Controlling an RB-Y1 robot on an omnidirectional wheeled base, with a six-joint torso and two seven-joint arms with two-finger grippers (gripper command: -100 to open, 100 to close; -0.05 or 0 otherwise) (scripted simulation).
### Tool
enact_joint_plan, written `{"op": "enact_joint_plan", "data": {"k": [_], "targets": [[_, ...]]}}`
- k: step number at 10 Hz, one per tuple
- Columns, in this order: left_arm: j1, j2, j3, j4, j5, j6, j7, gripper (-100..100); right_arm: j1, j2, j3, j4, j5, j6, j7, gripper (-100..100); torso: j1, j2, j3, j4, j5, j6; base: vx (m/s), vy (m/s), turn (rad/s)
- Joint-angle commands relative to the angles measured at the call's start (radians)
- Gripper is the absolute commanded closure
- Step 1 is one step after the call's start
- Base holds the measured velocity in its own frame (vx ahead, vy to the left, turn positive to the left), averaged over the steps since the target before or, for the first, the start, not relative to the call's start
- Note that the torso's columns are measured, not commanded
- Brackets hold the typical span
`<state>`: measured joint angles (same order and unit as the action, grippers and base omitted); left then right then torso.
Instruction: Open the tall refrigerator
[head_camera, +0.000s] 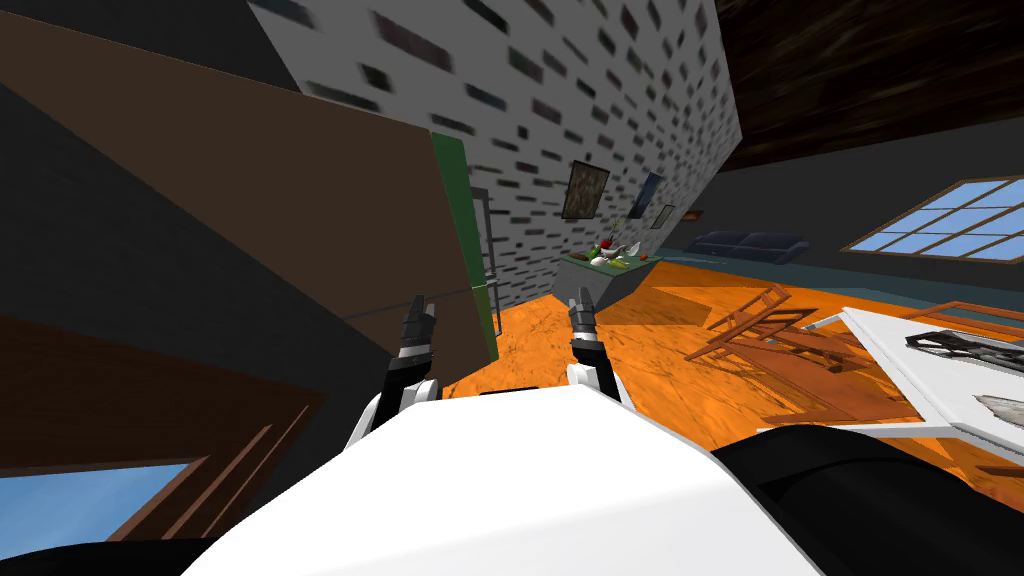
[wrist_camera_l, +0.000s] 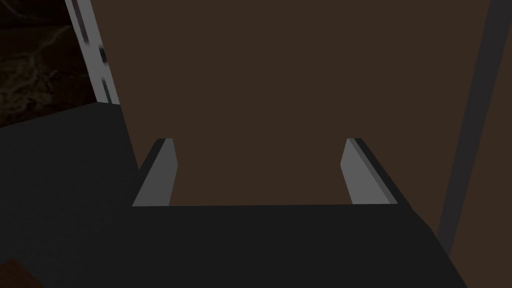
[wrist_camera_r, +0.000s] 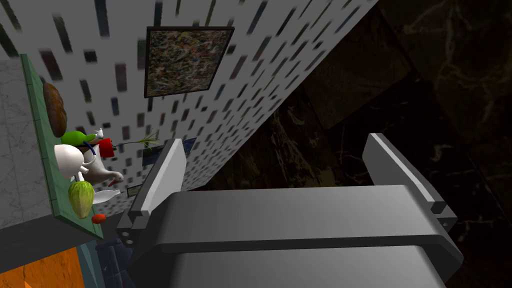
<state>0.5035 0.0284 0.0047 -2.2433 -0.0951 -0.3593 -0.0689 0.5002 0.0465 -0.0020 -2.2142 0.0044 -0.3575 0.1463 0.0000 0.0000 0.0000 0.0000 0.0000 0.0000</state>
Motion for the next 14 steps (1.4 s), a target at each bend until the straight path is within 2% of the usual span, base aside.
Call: {"op": "enact_joint_plan", "data": {"k": [1,9,10,11,14], "targets": [[0.000,0.000,0.000,0.000,0.000,0.000,0.000,0,0.000,0.000,0.000,0.000,0.000,0.000,0.000,0,0.000,0.040,-0.082,0.041,0.000,0.000,0.000,0.000,0.000],[0.000,0.000,0.000,0.000,0.000,0.000,0.000,0,0.000,0.000,0.000,0.000,0.000,0.000,0.000,0,0.000,0.618,-1.234,0.617,0.000,0.000,0.000,0.000,0.000],[-0.009,0.038,0.005,-0.007,0.012,0.022,0.002,-100,0.000,0.000,0.000,0.000,0.000,0.000,0.000,0,0.000,0.691,-1.382,0.691,0.000,0.000,0.034,-0.013,0.097],[-0.015,0.054,0.009,-0.012,0.019,0.037,0.004,-100,0.000,0.000,0.000,0.000,0.000,0.000,0.000,0,0.000,0.724,-1.452,0.724,0.000,0.000,0.061,-0.041,0.106],[-0.040,0.091,0.023,-0.033,0.051,0.097,0.011,-100,0.000,0.000,0.000,0.000,0.000,0.000,0.000,0,-0.001,0.736,-1.477,0.737,0.000,0.000,0.080,-0.063,0.122]]}}
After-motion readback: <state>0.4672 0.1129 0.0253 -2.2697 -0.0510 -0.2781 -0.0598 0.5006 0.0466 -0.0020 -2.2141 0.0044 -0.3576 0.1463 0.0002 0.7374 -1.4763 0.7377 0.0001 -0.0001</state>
